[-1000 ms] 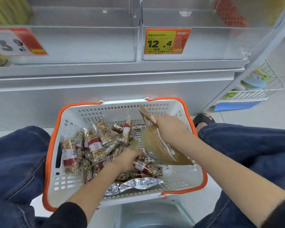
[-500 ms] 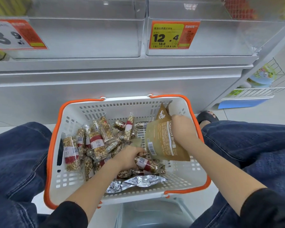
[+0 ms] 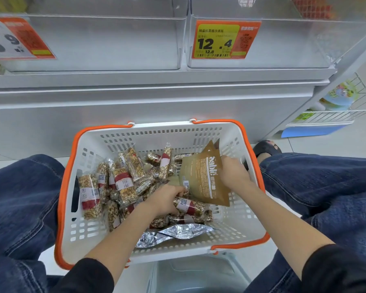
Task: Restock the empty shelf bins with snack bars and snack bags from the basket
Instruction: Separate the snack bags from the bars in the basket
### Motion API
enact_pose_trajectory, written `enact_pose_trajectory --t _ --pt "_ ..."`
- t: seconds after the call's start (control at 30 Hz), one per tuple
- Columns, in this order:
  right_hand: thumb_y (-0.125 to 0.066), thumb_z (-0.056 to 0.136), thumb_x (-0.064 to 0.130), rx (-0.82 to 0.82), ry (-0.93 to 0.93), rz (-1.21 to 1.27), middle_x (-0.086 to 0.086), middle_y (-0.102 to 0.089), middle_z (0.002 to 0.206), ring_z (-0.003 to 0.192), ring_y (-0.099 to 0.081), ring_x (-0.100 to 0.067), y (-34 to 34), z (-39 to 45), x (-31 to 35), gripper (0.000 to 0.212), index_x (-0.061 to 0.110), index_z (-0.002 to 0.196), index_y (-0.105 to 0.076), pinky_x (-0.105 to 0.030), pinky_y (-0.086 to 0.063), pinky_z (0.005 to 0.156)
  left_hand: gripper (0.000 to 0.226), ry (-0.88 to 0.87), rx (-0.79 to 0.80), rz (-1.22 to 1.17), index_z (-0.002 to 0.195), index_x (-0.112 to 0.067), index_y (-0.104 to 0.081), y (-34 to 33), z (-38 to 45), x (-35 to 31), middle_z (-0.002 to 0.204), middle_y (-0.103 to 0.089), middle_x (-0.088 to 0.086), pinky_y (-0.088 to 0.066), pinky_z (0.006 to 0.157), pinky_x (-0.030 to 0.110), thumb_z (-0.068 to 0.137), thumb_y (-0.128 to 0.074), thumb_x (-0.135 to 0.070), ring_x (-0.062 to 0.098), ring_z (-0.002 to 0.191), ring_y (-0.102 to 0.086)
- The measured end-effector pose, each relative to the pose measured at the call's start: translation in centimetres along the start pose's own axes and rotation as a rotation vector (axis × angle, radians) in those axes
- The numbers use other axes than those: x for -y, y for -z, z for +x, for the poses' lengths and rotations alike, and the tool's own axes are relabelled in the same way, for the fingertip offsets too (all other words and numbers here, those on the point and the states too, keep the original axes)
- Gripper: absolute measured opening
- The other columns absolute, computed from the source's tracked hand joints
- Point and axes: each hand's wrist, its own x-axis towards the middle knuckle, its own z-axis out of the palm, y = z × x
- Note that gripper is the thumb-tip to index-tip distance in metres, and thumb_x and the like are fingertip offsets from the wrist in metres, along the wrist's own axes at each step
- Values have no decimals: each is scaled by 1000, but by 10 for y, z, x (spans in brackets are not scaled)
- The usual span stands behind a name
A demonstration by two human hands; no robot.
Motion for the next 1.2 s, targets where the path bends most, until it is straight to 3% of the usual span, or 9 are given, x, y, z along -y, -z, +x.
enact_pose_trajectory --t 0.1,0.27,0.37,0.43,0.5,0.73,0.97,1.1,1.2 --pt "-44 93 0 -68 -53 -83 -13 -63 111 100 -63 -32 -2 0 -3 28 8 119 -51 -39 -51 79 76 19 11 -10 137 -18 -47 0 1 0 126 -58 0 -43 95 29 69 -82 -15 19 115 -53" --pt "-58 91 11 -111 -84 -71 -14 -57 120 102 -61 -31 -6 -2 -5 59 10 139 -24 -40 -54 78 66 84 -46 -80 130 -18 -52 6 1 10 124 -59 0 -48 87 27 71 -81 -12 18 104 -57" --pt "-60 83 -3 -282 207 -130 -12 -51 126 113 -53 -28 0 2 17 54 10 130 -35 -34 -50 83 48 127 -77 -77 112 -16 -56 7 -1 15 112 -62 1 -51 79 31 71 -79 -5 17 94 -59" --pt "-58 83 -5 -216 413 -40 -10 -53 126 116 -50 -25 1 14 39 47 10 125 -43 -33 -46 91 44 121 -93 -71 106 -18 -56 4 -1 15 107 -64 1 -52 75 33 71 -75 -1 16 89 -59" --pt "-55 87 -4 -72 475 24 -10 -53 130 121 -48 -26 -5 35 56 45 11 129 -45 -34 -40 99 44 111 -109 -70 108 -19 -56 0 -1 16 106 -64 -1 -51 75 30 72 -71 1 15 90 -60" --pt "-39 86 -15 243 318 -109 -16 -54 129 117 -53 -31 -47 113 60 61 13 140 -40 -38 -44 97 53 142 -117 -90 120 -20 -52 -3 0 33 113 -63 -1 -50 77 31 75 -64 5 19 98 -60" --pt "-40 89 -13 198 200 38 -16 -63 116 104 -62 -30 -66 138 50 44 7 124 -59 -35 -49 90 57 165 -97 -136 124 -22 -52 -3 8 42 116 -62 1 -53 80 37 75 -65 5 20 99 -61" --pt "-53 89 0 237 125 -64 -16 -64 113 104 -60 -30 -71 140 33 26 3 113 -61 -34 -48 85 51 159 -97 -146 119 -20 -52 -3 10 41 116 -61 0 -52 80 38 75 -69 0 22 101 -61" --pt "-57 89 7 284 90 -166 -12 -62 115 106 -59 -28 -70 143 30 26 7 115 -60 -35 -50 85 46 155 -91 -159 111 -20 -52 -4 11 41 113 -62 0 -53 78 41 74 -68 3 22 99 -61"
